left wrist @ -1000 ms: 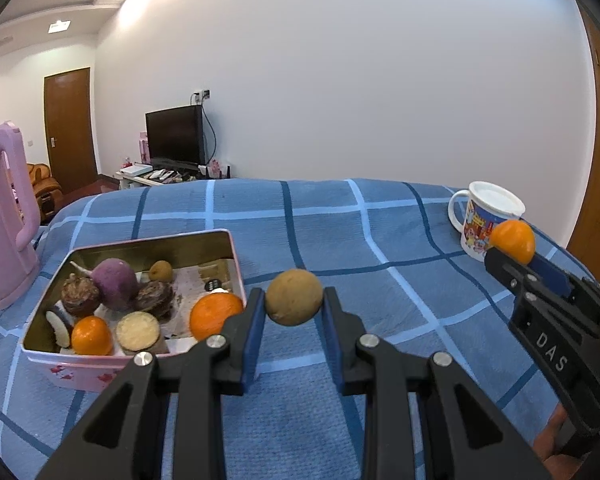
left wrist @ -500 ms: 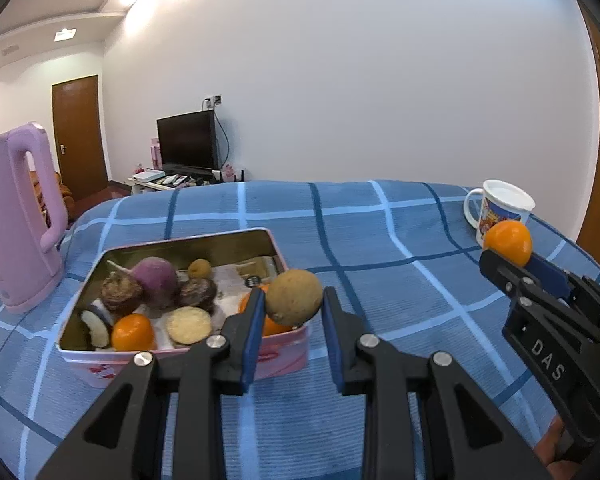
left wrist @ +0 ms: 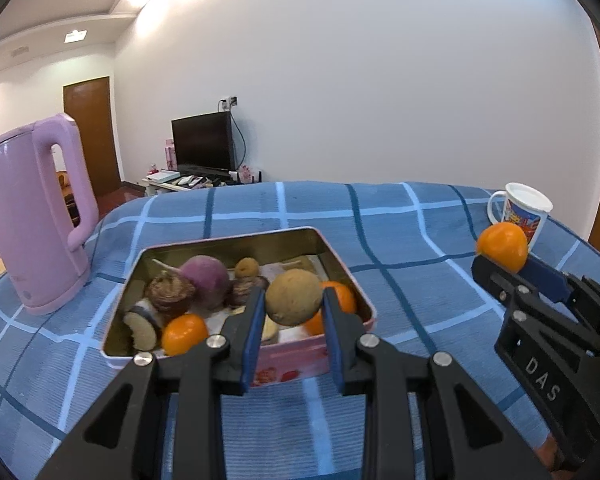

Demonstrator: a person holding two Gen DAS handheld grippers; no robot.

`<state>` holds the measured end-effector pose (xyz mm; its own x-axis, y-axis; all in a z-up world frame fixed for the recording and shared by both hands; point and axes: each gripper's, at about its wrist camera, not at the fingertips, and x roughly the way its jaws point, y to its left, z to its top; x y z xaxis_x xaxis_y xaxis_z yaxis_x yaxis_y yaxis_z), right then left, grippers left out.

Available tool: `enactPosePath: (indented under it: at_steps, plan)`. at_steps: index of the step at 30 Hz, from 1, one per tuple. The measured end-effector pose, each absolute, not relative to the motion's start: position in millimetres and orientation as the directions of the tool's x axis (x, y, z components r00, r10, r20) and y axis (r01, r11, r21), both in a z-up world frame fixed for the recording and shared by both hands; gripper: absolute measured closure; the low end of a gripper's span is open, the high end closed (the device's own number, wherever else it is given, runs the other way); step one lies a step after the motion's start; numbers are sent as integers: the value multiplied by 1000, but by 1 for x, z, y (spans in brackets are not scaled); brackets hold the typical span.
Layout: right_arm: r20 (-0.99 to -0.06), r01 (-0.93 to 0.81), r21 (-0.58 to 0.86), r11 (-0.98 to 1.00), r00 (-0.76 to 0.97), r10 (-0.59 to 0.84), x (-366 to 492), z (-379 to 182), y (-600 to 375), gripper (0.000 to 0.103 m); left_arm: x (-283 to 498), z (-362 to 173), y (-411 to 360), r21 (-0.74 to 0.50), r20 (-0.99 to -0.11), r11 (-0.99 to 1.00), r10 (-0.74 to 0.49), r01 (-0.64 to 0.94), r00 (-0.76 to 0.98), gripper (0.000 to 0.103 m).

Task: Organize fruits
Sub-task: 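Carry the yellow-brown fruit and orange over the tin with both tools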

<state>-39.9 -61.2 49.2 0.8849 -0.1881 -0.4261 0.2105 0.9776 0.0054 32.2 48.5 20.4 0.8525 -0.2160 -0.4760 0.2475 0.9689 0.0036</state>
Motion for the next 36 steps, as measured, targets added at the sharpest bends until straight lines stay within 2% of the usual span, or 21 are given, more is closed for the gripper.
enactPosePath:
  at_steps: [15, 36]
  plan:
    - [-421, 112, -20, 994, 901, -110, -24, 48, -5, 61, 41, 20, 94, 1, -472, 981, -171, 194, 865, 73]
    - [-426, 33, 14, 999, 905, -24, -9, 46, 33, 61, 56, 19, 127, -11, -488, 990, -128, 140, 864, 73]
